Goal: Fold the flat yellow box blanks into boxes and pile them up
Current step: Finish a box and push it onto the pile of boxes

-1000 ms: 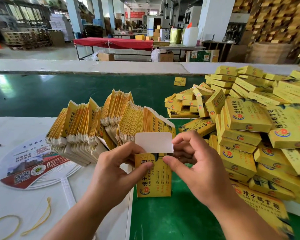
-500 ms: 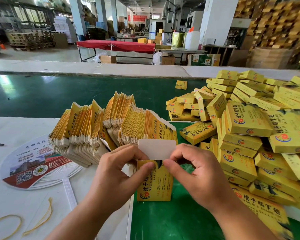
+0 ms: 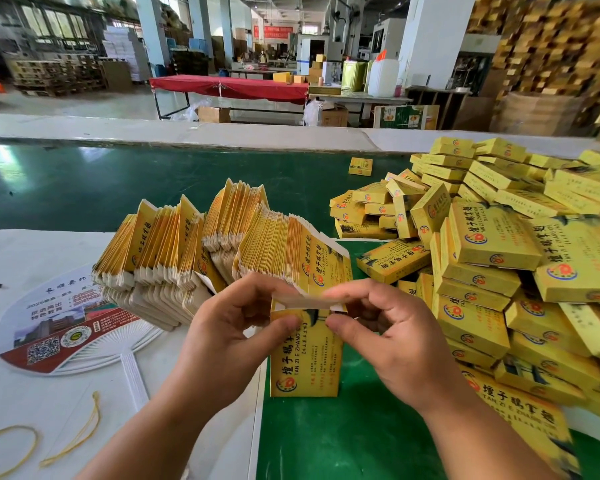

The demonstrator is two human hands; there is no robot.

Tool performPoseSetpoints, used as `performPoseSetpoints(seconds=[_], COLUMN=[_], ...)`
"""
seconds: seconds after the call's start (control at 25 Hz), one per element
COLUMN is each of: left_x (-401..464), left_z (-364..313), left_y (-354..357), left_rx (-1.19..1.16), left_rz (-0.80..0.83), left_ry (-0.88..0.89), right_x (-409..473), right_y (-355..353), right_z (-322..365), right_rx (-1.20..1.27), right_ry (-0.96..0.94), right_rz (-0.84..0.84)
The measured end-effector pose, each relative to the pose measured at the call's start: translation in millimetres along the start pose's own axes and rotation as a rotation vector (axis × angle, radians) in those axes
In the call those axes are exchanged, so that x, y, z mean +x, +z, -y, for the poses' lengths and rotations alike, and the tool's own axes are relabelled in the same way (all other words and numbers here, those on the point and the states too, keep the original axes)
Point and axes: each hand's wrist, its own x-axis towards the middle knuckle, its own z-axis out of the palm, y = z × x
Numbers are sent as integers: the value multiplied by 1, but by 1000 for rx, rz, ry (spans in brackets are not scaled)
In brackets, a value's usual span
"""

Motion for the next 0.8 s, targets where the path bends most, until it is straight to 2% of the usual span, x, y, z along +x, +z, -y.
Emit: performPoseSetpoints(seconds=[0.28,0.56,0.68,0.8], left_x=[-4,-2,-3,-11], left_z=[-3,-3,-4,-6], left_y=[-3,-1,4,18], left_rx=[27,108,162,369], left_rz=[20,-29,-88,-191], left_ry=[13,-30,-34,-52], right_x=[-2,-2,-2,-5], right_y=[1,4,9,17], right_z=[6,8,7,6], right_rx=[34,-56,-140,-153], right_ry=[0,-12,-75,-87], right_rz=[-15,-40,-103,-232])
